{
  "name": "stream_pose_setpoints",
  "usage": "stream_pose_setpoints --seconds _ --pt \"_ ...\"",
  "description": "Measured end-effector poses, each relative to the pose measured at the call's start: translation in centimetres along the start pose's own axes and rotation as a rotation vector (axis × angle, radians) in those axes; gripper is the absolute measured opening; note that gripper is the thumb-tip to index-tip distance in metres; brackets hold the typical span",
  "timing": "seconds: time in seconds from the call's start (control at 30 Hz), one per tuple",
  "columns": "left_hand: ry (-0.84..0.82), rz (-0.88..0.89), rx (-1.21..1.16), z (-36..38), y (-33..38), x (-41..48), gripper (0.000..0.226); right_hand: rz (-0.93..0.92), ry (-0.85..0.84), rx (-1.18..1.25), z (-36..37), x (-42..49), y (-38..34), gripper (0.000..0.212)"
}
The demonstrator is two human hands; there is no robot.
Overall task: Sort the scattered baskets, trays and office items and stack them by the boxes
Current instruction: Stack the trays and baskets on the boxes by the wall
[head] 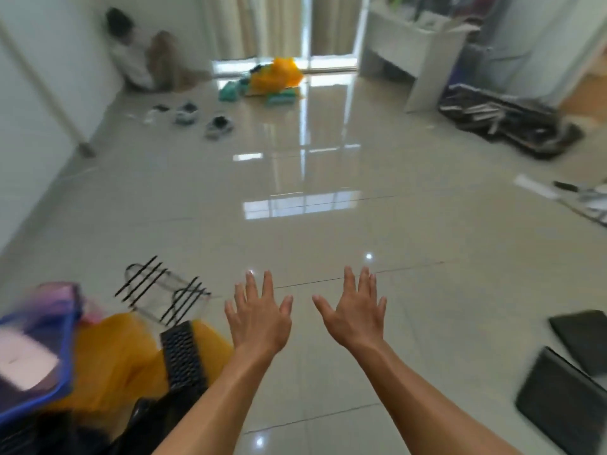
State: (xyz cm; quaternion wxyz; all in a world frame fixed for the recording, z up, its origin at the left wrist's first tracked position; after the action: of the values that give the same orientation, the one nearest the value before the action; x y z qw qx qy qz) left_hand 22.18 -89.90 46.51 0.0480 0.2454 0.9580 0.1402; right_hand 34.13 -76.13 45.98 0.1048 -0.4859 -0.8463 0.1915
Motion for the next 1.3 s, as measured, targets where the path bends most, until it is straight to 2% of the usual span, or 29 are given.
stream_pose_setpoints --seconds 0.3,0.5,0.7,0.93,1.3 --pt "-0.098 0.392 -0.032 7.1 29.0 -5.0 0.072 0.346 0.248 0.018 -15.1 4.5 24.7 0.098" --pt "-0.139 0.690 -0.020 9.8 43.4 -9.8 0.072 0.615 0.386 0.032 -20.9 2.4 37.6 0.098" --pt "-0.202 0.905 -0.005 13.0 53.2 -13.9 0.072 0.844 0.442 0.043 -22.7 0.0 46.2 0.098" --pt "-0.293 1.075 0.021 18.5 62.2 -15.9 0.072 1.081 0.478 0.060 -23.5 0.1 54.7 0.098" --pt "-0.389 1.270 0.134 25.7 74.2 -13.7 0.072 1.383 0.535 0.095 -24.2 2.1 62.9 0.094"
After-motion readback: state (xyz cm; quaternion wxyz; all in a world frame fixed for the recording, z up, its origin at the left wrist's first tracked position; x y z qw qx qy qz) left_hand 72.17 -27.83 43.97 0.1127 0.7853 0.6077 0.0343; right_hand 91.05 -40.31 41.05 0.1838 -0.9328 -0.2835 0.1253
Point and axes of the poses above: each hand's wrist, its own x-axis towards the middle knuckle, its own z-axis out of the palm, y = z × x, the point moved 4 cm from there along x, towards the middle knuckle, and after that the axes turned 12 degrees about y, right-handed, at the moved point
